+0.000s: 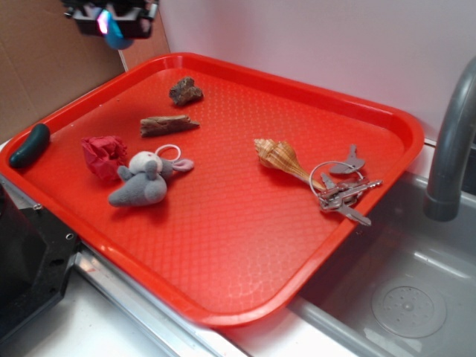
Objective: Grab the blue ball.
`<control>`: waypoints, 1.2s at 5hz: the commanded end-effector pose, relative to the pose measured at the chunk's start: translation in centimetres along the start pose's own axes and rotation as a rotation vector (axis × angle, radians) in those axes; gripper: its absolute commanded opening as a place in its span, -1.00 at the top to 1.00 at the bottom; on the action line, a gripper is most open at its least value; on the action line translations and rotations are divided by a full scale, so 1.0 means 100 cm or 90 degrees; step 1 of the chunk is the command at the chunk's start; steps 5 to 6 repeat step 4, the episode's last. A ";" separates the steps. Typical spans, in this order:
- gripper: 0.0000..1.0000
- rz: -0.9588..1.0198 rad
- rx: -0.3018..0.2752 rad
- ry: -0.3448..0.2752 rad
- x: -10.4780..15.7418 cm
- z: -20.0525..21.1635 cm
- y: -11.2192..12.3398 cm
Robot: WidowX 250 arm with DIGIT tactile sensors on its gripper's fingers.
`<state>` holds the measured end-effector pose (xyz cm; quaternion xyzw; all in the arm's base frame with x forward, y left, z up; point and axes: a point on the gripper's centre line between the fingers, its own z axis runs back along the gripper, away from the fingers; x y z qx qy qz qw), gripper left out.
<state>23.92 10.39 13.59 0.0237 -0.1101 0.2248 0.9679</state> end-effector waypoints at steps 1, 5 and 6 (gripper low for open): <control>1.00 -0.056 -0.111 0.122 -0.006 0.066 0.004; 1.00 -0.220 -0.126 0.129 -0.030 0.120 -0.004; 1.00 -0.220 -0.126 0.129 -0.030 0.120 -0.004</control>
